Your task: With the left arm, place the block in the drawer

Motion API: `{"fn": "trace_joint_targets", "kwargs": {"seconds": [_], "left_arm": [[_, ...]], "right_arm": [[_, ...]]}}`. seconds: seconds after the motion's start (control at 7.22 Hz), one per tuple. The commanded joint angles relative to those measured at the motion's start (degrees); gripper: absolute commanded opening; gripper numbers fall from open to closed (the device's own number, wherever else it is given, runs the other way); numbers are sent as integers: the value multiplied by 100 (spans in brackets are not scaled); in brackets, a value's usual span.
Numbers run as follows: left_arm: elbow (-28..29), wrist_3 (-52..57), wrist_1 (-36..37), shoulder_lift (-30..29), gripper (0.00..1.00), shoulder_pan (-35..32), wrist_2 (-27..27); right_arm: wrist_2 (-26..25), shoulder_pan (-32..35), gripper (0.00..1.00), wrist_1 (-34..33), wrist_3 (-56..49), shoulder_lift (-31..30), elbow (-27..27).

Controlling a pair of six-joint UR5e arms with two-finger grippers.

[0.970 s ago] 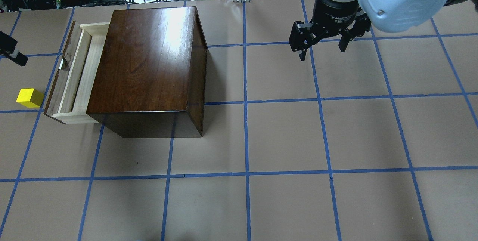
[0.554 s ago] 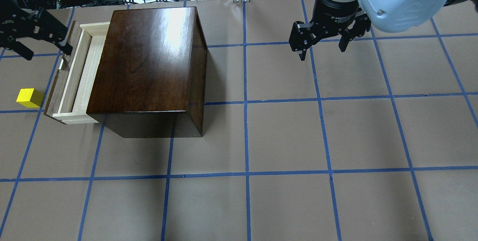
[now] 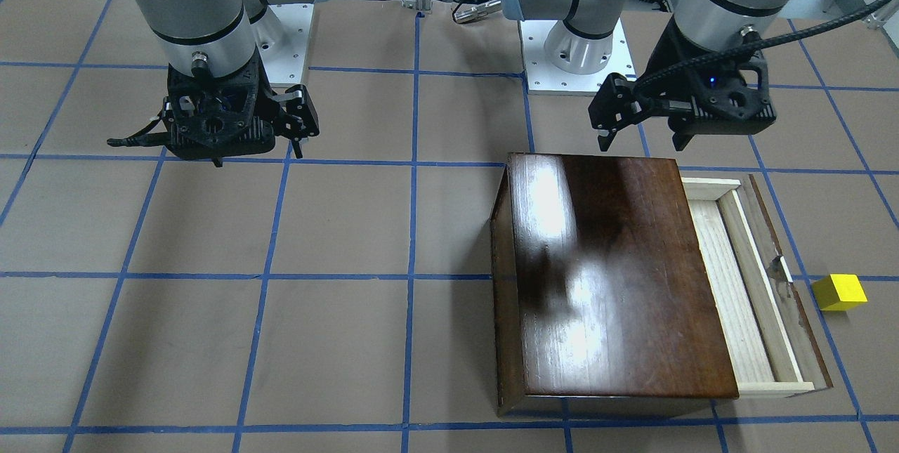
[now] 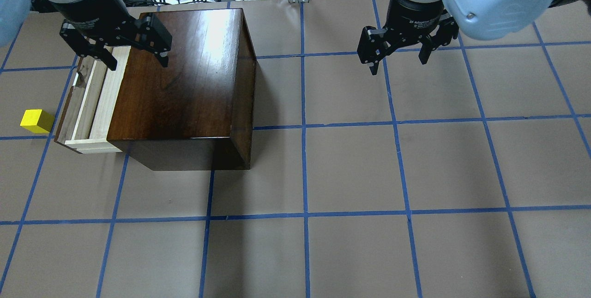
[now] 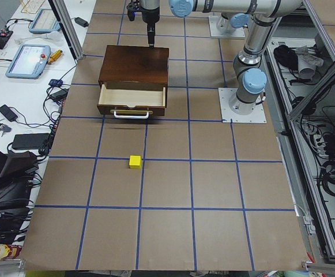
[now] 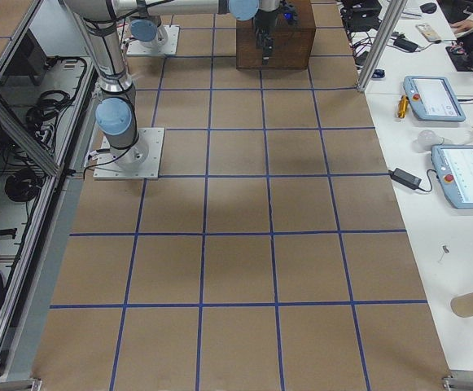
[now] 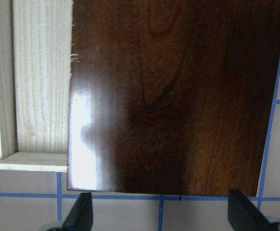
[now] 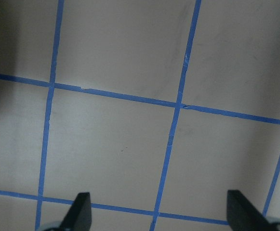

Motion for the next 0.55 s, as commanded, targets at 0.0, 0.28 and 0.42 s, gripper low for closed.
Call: {"fn": "trace_joint_targets", "kwargs": {"seconds": [0.0, 0.28, 0.42], "left_arm": [[-233, -26, 477, 22, 100, -128, 58], [-198, 0, 477, 57, 100, -110, 67], [-190, 9, 477, 58, 100, -93, 58]], "right_arm": [[-2, 0, 100, 0, 2, 0, 0], [-2, 0, 100, 0, 2, 0, 0], [-2, 0, 100, 0, -6, 0, 0]]}}
